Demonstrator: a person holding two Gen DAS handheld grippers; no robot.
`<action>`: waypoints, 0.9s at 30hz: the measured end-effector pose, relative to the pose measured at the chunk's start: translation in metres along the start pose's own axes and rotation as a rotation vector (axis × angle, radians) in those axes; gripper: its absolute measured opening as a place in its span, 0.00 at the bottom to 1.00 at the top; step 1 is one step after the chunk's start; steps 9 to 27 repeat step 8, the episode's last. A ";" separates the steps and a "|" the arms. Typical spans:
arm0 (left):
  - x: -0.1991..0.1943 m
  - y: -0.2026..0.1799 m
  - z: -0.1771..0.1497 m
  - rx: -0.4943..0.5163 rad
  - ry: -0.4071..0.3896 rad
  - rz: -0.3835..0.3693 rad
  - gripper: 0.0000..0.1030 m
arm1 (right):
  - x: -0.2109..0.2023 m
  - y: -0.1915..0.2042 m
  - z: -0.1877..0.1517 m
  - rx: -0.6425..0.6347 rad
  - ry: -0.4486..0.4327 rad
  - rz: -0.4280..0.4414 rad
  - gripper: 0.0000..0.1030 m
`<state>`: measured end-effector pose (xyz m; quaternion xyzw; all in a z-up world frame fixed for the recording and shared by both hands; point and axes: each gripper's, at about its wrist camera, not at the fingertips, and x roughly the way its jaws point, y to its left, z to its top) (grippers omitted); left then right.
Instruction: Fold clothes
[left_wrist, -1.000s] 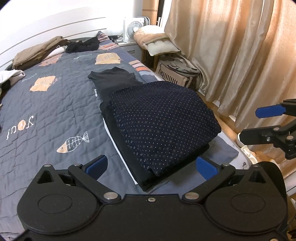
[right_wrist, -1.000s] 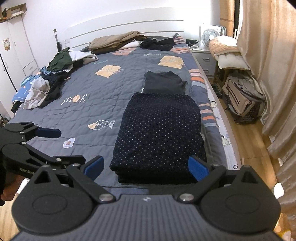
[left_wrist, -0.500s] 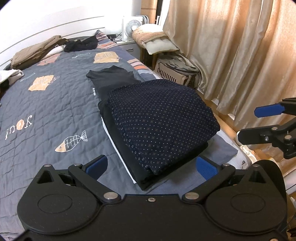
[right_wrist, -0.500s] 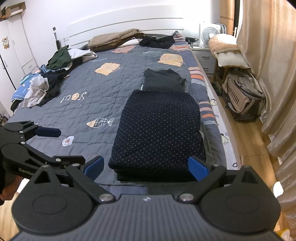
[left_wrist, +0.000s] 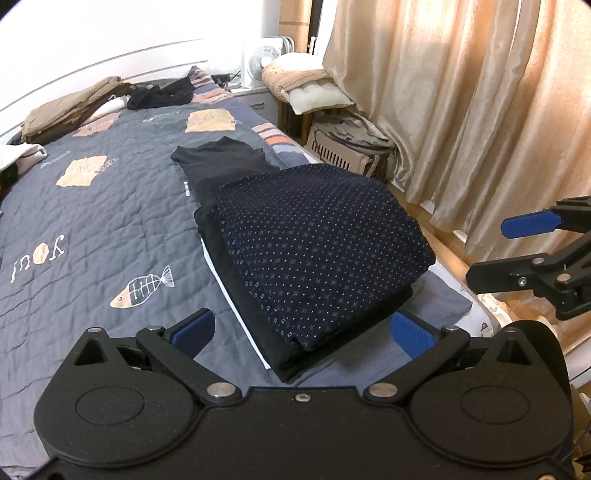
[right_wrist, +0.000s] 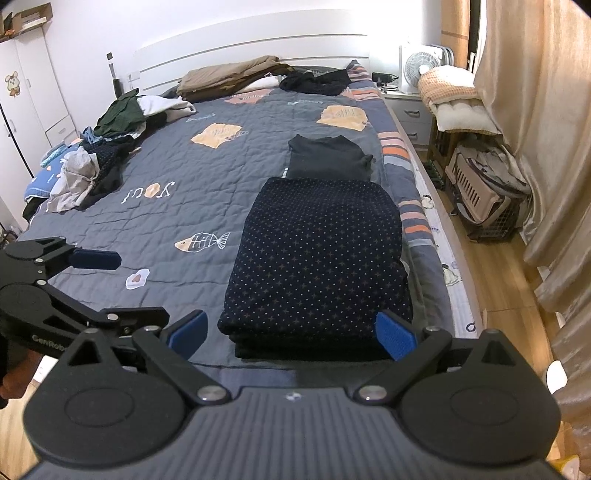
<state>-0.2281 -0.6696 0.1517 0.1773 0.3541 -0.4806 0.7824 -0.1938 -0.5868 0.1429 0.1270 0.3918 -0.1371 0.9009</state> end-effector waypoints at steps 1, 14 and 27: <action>0.000 0.000 0.000 0.004 -0.003 0.000 1.00 | 0.000 0.000 0.000 0.001 0.000 0.000 0.95; -0.002 -0.004 -0.001 0.036 -0.011 0.033 1.00 | 0.001 0.001 0.001 -0.007 0.004 0.002 0.95; -0.002 -0.004 -0.001 0.036 -0.011 0.033 1.00 | 0.001 0.001 0.001 -0.007 0.004 0.002 0.95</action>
